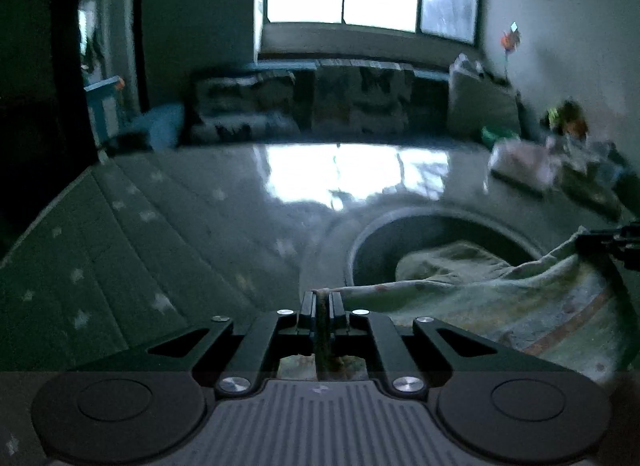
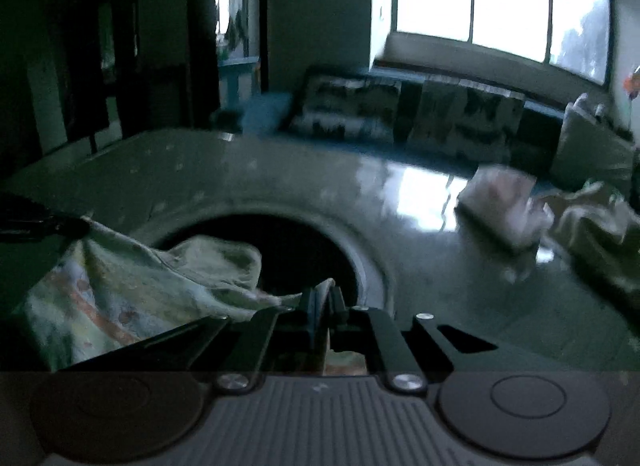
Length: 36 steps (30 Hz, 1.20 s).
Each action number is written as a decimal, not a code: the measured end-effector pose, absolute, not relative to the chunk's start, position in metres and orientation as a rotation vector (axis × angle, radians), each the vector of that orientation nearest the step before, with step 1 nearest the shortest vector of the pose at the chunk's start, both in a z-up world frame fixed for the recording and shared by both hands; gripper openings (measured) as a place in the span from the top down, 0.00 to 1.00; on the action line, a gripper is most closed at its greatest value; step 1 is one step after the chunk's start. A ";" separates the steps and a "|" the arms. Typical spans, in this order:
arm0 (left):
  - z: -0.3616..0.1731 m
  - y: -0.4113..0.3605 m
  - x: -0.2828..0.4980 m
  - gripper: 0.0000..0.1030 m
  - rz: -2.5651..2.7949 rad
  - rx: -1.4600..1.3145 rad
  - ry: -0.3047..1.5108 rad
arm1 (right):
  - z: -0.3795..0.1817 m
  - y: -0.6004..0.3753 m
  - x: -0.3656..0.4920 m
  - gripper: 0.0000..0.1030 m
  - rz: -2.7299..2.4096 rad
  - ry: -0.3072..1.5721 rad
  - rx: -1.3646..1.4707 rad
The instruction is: Fold clothes
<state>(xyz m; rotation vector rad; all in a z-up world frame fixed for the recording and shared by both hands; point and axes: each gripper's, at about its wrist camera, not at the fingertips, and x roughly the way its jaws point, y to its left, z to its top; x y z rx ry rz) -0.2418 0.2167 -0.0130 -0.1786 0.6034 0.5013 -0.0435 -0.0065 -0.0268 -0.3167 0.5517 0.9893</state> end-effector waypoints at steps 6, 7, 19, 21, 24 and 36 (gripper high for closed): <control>-0.043 0.225 -0.223 0.93 0.539 -0.180 0.681 | -0.071 0.013 -0.018 0.93 0.956 0.649 -0.324; -0.046 0.226 -0.223 0.92 0.543 -0.188 0.687 | -0.072 0.014 -0.019 0.92 0.959 0.635 -0.334; -0.021 0.214 -0.237 0.57 0.549 -0.202 0.620 | -0.036 0.015 -0.058 0.47 1.088 0.609 -0.308; -0.012 0.204 -0.242 0.57 0.506 -0.195 0.593 | -0.039 0.025 -0.067 0.47 1.131 0.629 -0.325; -0.008 0.181 -0.245 0.57 0.411 -0.154 0.575 | -0.047 0.041 -0.067 0.47 1.152 0.678 -0.332; -0.035 0.127 -0.229 0.57 0.143 -0.085 0.645 | -0.068 0.073 -0.054 0.36 1.073 0.743 -0.318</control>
